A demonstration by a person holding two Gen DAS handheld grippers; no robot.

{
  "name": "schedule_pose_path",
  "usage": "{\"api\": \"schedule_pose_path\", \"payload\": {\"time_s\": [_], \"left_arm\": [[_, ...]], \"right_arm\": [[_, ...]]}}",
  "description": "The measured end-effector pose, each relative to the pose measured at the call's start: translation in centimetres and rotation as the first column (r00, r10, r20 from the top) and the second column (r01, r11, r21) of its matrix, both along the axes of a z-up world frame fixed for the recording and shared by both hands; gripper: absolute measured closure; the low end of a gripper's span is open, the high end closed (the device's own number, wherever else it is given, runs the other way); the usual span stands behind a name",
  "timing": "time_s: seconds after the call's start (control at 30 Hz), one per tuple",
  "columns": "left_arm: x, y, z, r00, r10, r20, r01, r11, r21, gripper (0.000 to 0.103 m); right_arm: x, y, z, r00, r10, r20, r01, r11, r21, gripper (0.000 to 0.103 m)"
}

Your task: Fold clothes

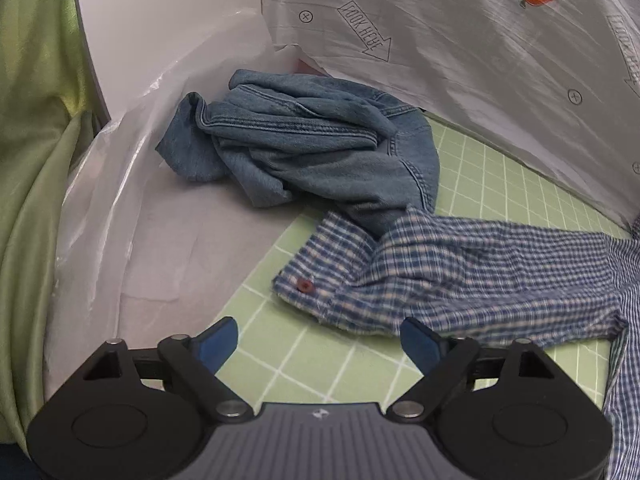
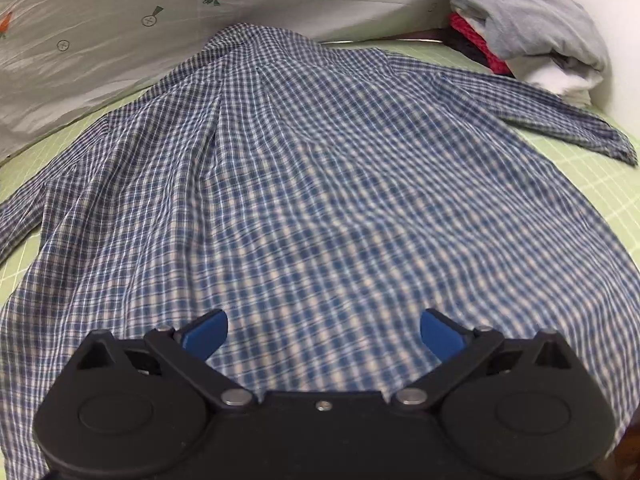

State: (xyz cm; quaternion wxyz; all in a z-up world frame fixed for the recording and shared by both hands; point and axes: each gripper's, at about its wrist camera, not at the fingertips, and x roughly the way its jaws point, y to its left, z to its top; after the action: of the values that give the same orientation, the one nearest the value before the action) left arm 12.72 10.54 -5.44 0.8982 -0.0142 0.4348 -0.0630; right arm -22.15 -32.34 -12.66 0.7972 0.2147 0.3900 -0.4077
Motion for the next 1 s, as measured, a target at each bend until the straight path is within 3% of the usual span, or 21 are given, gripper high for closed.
{"api": "schedule_pose_path", "payload": {"time_s": [0.07, 0.13, 0.33, 0.53, 0.6, 0.67, 0.73, 0.9, 1.0], "left_arm": [[2.2, 0.3, -0.2, 1.0, 0.01, -0.012, -0.011, 1.0, -0.029, 0.041], [4.5, 0.3, -0.6, 1.0, 0.009, -0.028, -0.011, 0.999, -0.05, 0.05], [7.7, -1.1, -1.8, 0.997, -0.069, -0.042, 0.067, 0.997, -0.039, 0.048], [8.1, -2.1, -3.5, 0.992, -0.114, -0.061, 0.116, 0.993, 0.03, 0.05], [7.8, -1.8, -3.8, 0.992, -0.111, -0.066, 0.111, 0.994, 0.01, 0.062], [7.5, -1.5, -3.9, 0.993, -0.095, -0.074, 0.094, 0.995, -0.016, 0.093], [7.2, -1.1, -4.0, 0.995, -0.074, -0.068, 0.072, 0.997, -0.03, 0.103], [6.5, 0.5, -3.5, 0.997, -0.004, -0.071, -0.002, 0.997, -0.077, 0.103], [6.5, 1.3, -3.2, 0.997, -0.007, -0.083, 0.0, 0.996, -0.084, 0.103]], "right_arm": [[0.3, 0.3, 0.0, 1.0, -0.019, -0.015, 0.019, 1.0, 0.0, 0.0], [0.4, 0.3, -0.1, 0.998, -0.055, -0.026, 0.055, 0.998, 0.005, 0.0], [1.2, -0.3, -0.8, 0.986, -0.15, -0.075, 0.152, 0.988, 0.036, 0.0], [2.2, -0.2, -1.0, 0.978, -0.196, -0.074, 0.199, 0.979, 0.041, 0.0], [2.4, -0.1, -1.0, 0.978, -0.194, -0.076, 0.197, 0.979, 0.042, 0.0], [2.5, 0.0, -0.9, 0.979, -0.19, -0.078, 0.194, 0.98, 0.044, 0.0], [2.5, 0.0, -0.9, 0.978, -0.191, -0.078, 0.195, 0.98, 0.048, 0.0], [2.5, 0.2, -1.0, 0.977, -0.2, -0.074, 0.204, 0.978, 0.048, 0.0], [2.5, 0.2, -1.0, 0.977, -0.199, -0.073, 0.203, 0.978, 0.048, 0.0]]}}
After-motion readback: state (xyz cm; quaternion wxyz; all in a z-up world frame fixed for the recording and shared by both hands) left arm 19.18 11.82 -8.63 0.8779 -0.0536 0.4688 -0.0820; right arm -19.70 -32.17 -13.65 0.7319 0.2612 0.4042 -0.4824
